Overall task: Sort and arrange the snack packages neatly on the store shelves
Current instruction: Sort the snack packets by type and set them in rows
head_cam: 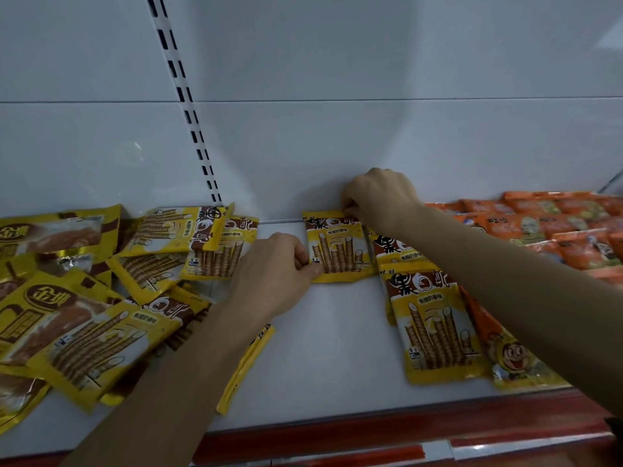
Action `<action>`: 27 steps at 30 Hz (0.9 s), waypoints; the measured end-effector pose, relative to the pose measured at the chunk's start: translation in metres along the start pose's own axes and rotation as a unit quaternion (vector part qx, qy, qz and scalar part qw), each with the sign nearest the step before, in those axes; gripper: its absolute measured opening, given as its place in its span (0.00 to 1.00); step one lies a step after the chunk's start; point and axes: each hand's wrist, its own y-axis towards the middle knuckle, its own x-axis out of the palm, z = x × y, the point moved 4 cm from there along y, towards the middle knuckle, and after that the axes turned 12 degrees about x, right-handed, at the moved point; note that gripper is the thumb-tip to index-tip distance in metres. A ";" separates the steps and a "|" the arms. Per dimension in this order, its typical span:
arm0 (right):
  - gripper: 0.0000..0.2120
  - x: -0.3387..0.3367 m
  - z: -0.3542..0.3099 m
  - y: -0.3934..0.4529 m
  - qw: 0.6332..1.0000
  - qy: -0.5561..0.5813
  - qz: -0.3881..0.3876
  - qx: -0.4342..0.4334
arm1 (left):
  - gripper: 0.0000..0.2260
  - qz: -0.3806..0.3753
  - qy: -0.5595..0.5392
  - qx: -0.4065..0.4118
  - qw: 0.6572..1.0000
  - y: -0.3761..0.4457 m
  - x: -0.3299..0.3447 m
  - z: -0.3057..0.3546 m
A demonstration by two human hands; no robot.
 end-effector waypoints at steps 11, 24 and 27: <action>0.08 -0.031 -0.018 -0.037 0.990 0.110 0.067 0.057 | 0.11 0.062 -0.017 0.048 0.997 -0.020 -0.043 0.012; 0.14 0.002 -0.134 -0.144 0.938 0.314 -0.147 0.010 | 0.02 -0.028 0.090 0.045 0.995 -0.111 -0.097 -0.026; 0.08 0.003 -0.134 -0.153 0.926 0.348 -0.140 0.030 | 0.07 -0.055 0.072 0.056 0.994 -0.115 -0.090 -0.032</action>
